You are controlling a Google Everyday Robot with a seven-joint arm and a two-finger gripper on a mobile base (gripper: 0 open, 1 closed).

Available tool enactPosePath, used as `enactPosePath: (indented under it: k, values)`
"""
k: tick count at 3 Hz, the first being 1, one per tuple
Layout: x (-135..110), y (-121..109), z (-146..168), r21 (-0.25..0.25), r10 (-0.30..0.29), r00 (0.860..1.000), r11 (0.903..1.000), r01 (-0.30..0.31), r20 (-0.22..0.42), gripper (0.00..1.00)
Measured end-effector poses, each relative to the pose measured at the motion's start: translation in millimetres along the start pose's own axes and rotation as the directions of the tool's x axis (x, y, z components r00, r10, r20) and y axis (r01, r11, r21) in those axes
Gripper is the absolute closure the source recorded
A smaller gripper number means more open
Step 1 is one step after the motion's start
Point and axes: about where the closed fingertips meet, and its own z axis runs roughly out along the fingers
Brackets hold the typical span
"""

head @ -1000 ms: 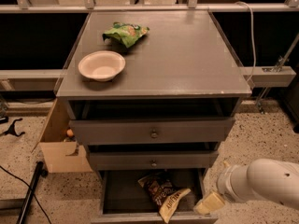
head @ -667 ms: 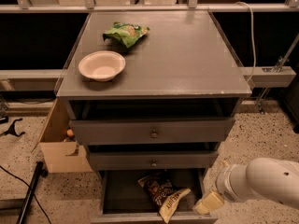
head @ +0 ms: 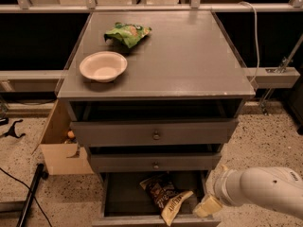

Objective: Pick brown chip bag from bottom drawer and place on counter

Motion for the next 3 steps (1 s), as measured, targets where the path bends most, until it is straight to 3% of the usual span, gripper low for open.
enactPosePath:
  k: [1,3]
  values:
    - [4,-1,22,0.002,-0.009,1.0,1.0,0.009,0.003,0.0]
    - [19,0,110,-0.055,0.033,0.999,0.998,-0.03,0.042,0.0]
